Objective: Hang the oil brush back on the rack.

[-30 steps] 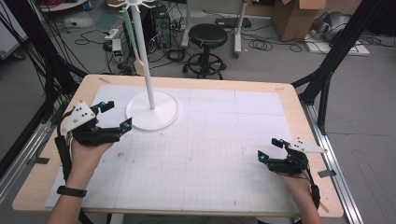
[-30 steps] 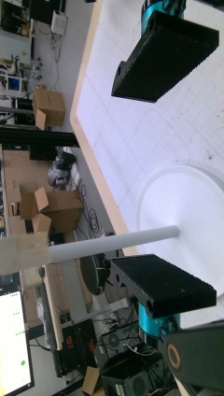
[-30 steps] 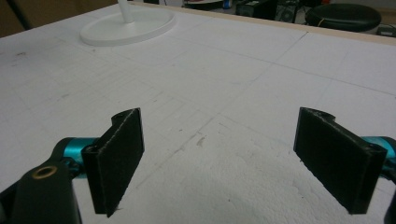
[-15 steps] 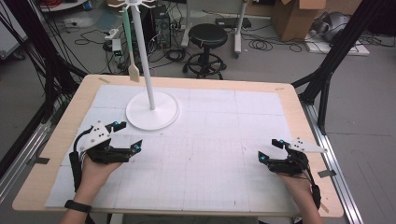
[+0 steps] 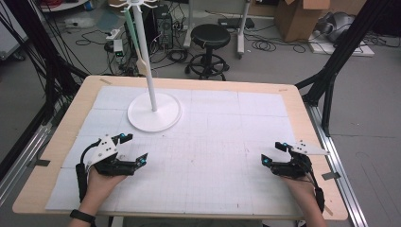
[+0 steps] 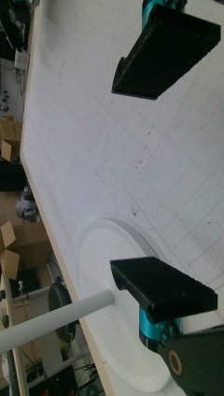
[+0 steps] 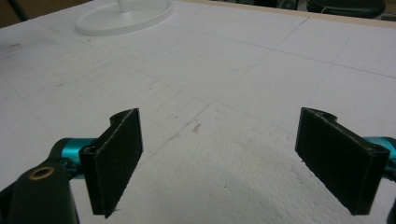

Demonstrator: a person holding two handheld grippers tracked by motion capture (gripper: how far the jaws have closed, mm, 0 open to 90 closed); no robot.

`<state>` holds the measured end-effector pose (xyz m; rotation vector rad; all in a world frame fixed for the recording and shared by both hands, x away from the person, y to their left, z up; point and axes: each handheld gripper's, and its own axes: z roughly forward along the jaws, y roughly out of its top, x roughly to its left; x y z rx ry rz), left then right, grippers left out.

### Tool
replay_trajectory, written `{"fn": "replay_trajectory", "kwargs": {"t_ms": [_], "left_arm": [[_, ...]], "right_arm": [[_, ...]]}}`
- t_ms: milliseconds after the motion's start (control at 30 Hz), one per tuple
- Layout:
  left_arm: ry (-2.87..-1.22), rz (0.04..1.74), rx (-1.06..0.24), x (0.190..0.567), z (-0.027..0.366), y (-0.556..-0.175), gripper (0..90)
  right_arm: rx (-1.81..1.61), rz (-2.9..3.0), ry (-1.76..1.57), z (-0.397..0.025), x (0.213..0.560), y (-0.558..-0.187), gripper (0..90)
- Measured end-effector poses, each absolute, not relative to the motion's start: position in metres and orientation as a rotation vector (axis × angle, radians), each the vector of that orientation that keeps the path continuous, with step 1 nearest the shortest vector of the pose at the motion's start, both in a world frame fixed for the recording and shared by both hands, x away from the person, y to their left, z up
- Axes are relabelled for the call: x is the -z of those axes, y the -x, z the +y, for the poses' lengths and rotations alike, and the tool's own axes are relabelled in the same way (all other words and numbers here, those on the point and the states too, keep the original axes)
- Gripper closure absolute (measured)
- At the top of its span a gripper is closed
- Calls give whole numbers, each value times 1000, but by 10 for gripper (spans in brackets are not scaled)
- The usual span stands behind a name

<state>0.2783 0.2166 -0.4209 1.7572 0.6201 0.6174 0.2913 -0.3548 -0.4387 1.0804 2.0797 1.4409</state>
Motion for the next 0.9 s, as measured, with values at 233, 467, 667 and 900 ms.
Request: {"fn": "replay_trajectory", "kwargs": {"t_ms": [233,467,667,900], "left_arm": [[-1746,634,-606,422,219,-279,139],[-1748,651,-607,424,219,-283,139],[-1755,670,-615,425,220,-285,139],[-1749,685,-624,425,221,-284,140]], "right_arm": [[-1444,2072,-1089,-354,439,-290,142],[-1441,2065,-1100,-357,439,-287,142],[-1433,2063,-1112,-360,440,-286,142],[-1435,2060,-1107,-358,439,-286,142]]}}
